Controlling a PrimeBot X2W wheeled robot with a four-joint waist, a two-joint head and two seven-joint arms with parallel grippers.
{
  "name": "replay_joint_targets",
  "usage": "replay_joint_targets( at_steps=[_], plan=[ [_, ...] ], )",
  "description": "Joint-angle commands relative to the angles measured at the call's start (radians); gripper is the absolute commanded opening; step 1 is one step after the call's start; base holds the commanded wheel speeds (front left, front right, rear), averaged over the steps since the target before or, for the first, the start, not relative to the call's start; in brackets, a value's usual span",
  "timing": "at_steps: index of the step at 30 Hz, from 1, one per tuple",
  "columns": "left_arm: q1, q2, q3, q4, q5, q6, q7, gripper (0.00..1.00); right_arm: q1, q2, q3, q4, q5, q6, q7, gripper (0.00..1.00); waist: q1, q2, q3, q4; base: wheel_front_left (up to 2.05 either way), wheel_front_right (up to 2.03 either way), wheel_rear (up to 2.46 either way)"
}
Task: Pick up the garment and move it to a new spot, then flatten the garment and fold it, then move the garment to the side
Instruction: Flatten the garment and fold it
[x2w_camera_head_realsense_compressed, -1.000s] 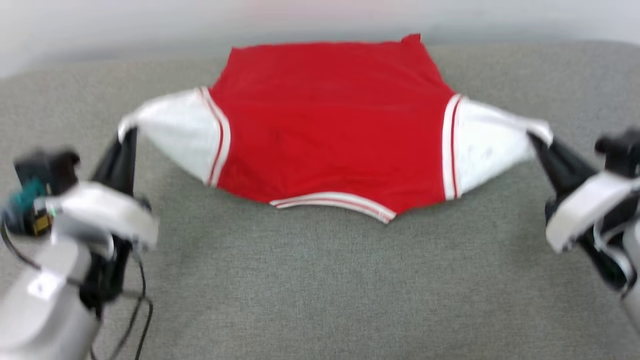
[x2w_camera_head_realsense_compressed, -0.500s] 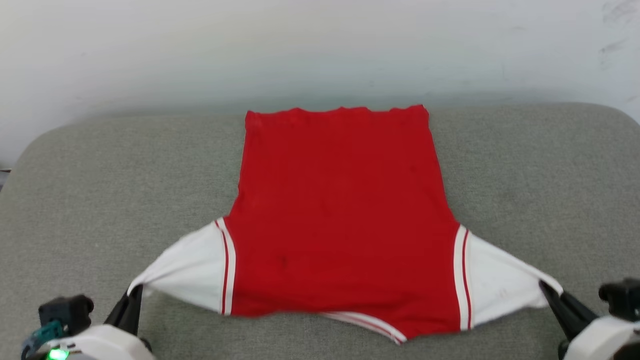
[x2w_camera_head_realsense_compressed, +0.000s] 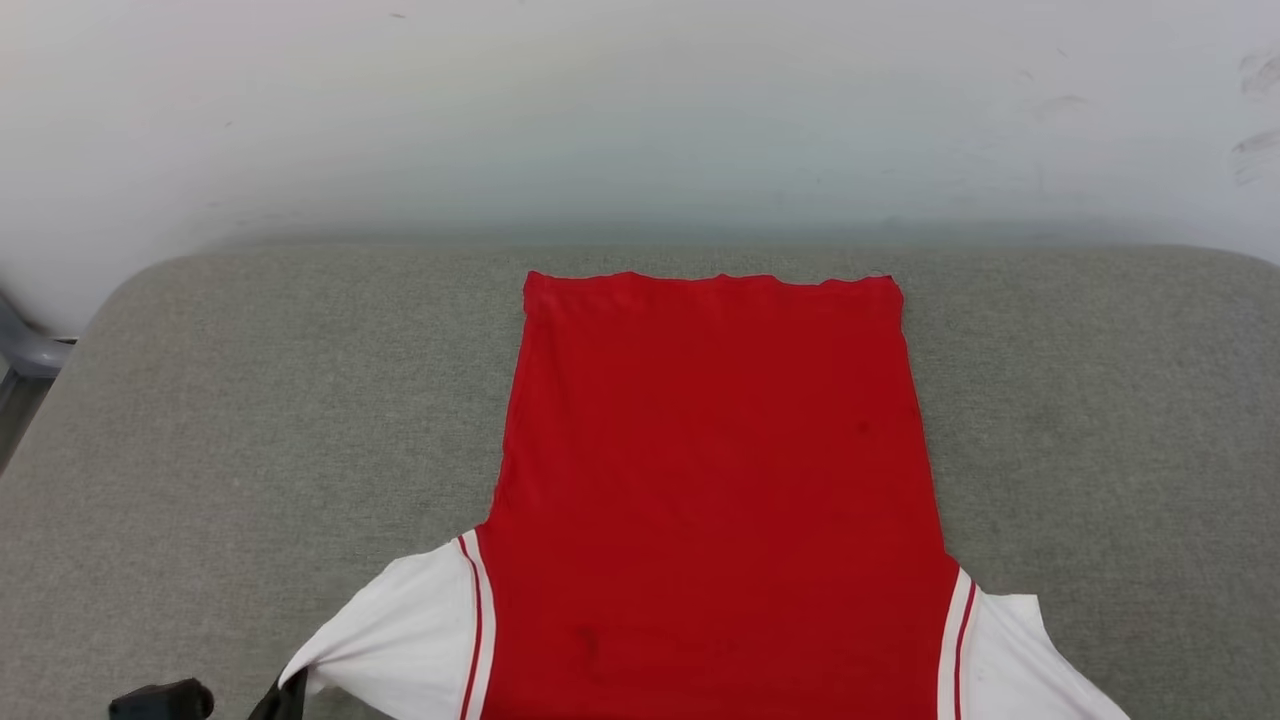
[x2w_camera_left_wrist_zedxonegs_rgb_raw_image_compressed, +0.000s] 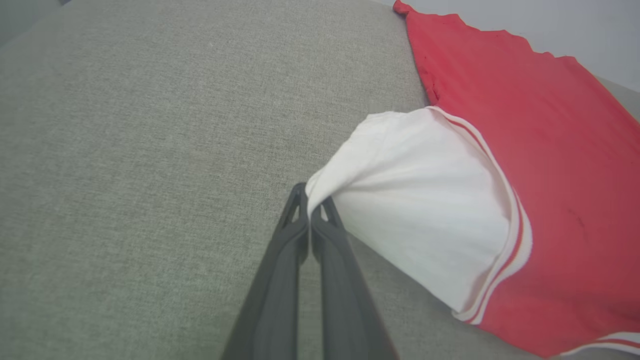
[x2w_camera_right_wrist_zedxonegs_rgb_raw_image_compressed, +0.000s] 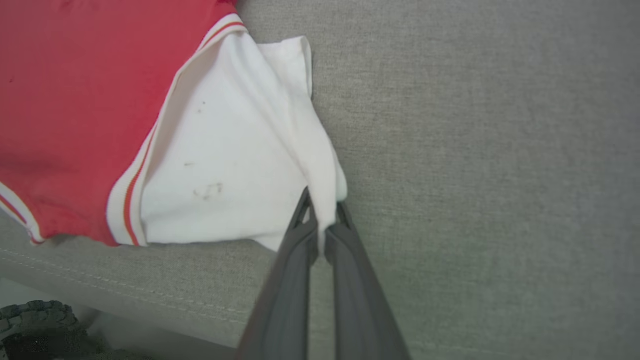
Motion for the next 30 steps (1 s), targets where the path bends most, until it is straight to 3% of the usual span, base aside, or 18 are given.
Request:
replay_joint_targets(
  at_steps=[1,2,3,11,18,24,30],
  plan=[
    [-0.015,-0.001,-0.007,-0.002,0.013,-0.004,-0.004,0.0,0.002,0.009,-0.016,-0.009,-0.013,-0.002,0.004,0.16,0.0001,-0.0001,0.002,0.0,0.0,0.0,0.0],
    [-0.023,-0.005,-0.011,-0.005,0.017,-0.003,-0.003,0.0,-0.002,0.011,-0.015,-0.015,-0.019,-0.002,0.011,0.4,0.0001,-0.0001,0.004,0.001,0.0,0.0,0.0],
    [-0.03,-0.01,-0.014,-0.007,0.021,-0.001,-0.004,0.0,-0.009,0.012,-0.02,-0.022,-0.022,-0.002,0.013,1.0,0.0001,-0.0001,0.006,0.002,0.0,0.0,0.0],
    [-0.1,-0.052,-0.043,-0.058,0.066,0.002,-0.01,0.0,-0.106,-0.021,-0.095,-0.138,-0.041,-0.002,0.006,1.0,0.0001,-0.0001,0.06,0.016,0.0,0.0,0.0],
    [-0.181,-0.066,-0.045,-0.13,0.112,0.012,-0.016,0.0,-0.352,-0.105,-0.2,-0.265,-0.061,-0.002,0.055,1.0,0.0001,-0.0001,0.17,0.053,0.0,0.0,0.0],
    [-0.245,-0.079,-0.049,-0.174,0.146,0.007,-0.019,0.0,-0.621,-0.183,-0.179,-0.266,-0.016,-0.002,0.193,1.0,0.0001,-0.0001,0.277,0.094,0.0,0.0,0.0],
    [-0.309,-0.109,-0.047,-0.194,0.176,-0.006,-0.026,0.0,-0.924,-0.242,-0.055,-0.169,0.08,-0.002,0.504,1.0,0.0001,-0.0001,0.384,0.139,0.0,0.0,0.0]
  ],
)
